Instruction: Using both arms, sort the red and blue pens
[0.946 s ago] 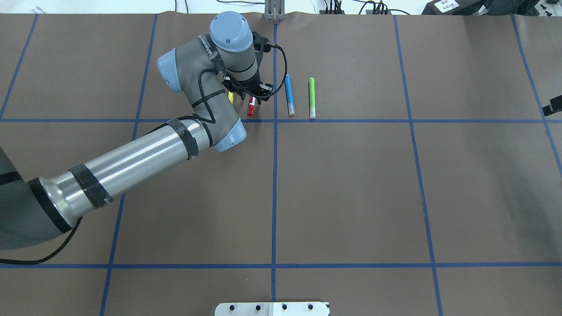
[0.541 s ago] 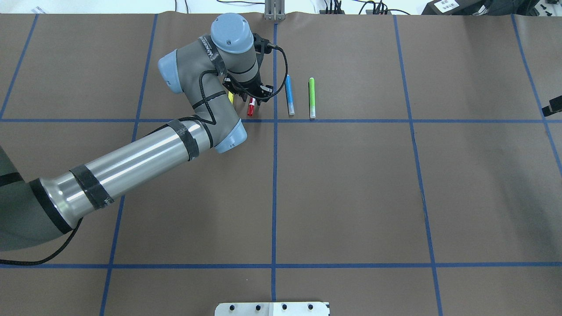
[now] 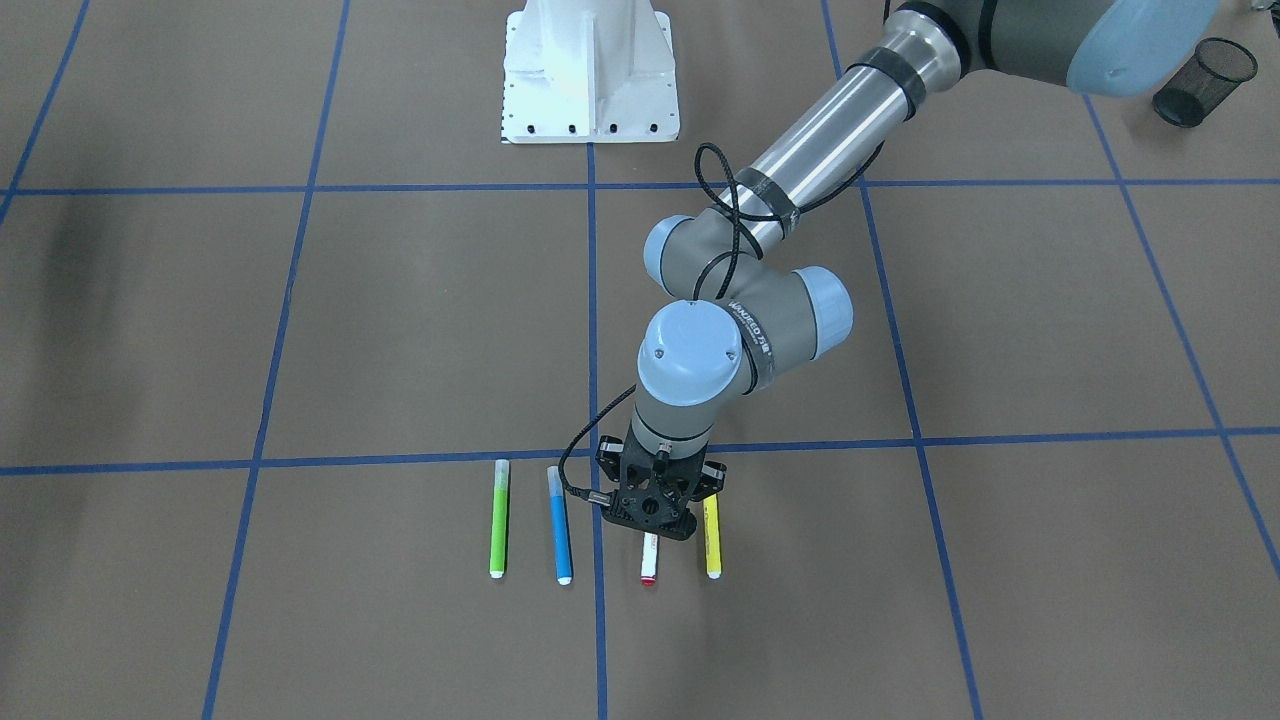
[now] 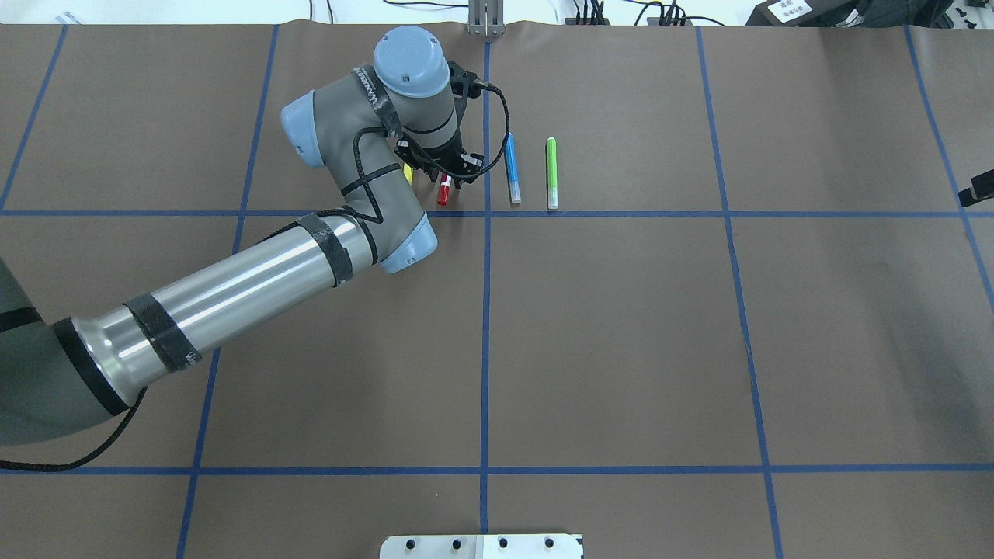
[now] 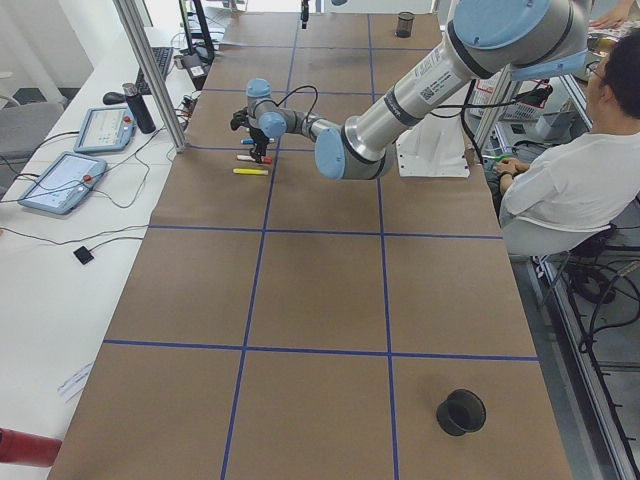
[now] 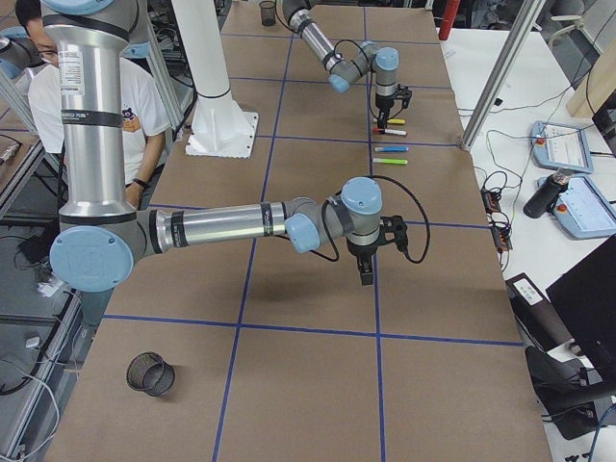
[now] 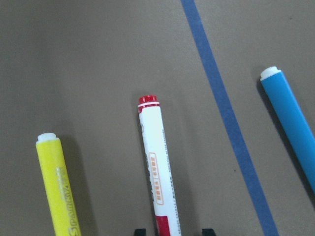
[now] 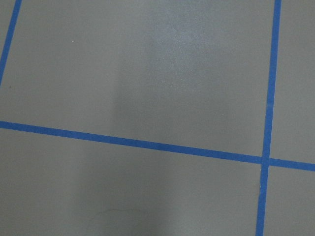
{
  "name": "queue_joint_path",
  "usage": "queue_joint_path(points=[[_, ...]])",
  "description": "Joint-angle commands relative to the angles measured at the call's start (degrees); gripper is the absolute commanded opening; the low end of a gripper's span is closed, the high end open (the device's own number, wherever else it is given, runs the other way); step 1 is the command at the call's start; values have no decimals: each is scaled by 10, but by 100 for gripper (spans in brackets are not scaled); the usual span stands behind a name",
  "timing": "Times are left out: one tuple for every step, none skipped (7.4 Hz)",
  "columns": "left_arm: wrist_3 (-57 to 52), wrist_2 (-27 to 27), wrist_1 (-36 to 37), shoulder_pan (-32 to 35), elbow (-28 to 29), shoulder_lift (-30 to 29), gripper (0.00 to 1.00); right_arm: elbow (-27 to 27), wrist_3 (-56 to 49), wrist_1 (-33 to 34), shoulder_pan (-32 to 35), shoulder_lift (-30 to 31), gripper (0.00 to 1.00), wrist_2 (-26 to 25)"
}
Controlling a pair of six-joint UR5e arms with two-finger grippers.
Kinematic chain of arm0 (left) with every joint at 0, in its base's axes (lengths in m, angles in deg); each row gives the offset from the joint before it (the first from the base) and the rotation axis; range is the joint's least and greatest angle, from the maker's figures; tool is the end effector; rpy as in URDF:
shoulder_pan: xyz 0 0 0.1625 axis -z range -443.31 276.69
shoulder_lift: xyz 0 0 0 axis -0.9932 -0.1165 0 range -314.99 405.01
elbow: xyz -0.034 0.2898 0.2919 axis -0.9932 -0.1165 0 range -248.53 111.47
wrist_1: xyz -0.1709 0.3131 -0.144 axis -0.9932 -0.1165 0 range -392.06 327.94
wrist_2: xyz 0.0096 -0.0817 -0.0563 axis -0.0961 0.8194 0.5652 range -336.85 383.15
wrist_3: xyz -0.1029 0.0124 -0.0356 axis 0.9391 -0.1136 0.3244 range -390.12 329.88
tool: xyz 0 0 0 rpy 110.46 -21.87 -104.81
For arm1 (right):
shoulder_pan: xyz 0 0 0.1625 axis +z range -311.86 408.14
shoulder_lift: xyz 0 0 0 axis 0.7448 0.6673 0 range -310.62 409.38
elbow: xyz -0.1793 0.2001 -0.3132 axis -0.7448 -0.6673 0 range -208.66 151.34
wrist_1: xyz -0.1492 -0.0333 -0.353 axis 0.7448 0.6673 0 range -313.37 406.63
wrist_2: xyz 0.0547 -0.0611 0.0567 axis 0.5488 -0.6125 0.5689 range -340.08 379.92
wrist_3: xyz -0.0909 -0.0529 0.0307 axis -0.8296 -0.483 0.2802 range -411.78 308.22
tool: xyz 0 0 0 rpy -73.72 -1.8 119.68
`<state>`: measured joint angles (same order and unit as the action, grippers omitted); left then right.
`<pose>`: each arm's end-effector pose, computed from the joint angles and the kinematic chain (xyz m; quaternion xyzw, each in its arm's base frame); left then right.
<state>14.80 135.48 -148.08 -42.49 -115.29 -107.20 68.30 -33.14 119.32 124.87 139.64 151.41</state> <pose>0.5823 -0.6241 0.2388 0.1248 0.3966 0.1077 0.9031 -0.0512 -0.4820 0.5675 0.0918 -0.3866 -0.0308 0.9172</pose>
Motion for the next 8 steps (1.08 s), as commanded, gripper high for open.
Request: queue_joint_path(points=[[0,0,0,0,1,1,44,0,0,0,0,0,100,0],[0,0,0,-1,1,2,44,0,0,0,0,0,100,0],[1,0,1,0,1,2,40,0,0,0,0,0,100,0],[1,0,2,-1,1,2,17,0,0,0,0,0,100,0],[1,0,2,0,1,2,0,0,0,0,0,0,100,0],[7,0,4,0,1,2,0,-1,0,1,0,0,100,0],[45,1,4,1,-7,2,0,-2,0,1,0,0,100,0],[58,8,4,14,-25,3,0,-5,0,1,0,-1,100,0]])
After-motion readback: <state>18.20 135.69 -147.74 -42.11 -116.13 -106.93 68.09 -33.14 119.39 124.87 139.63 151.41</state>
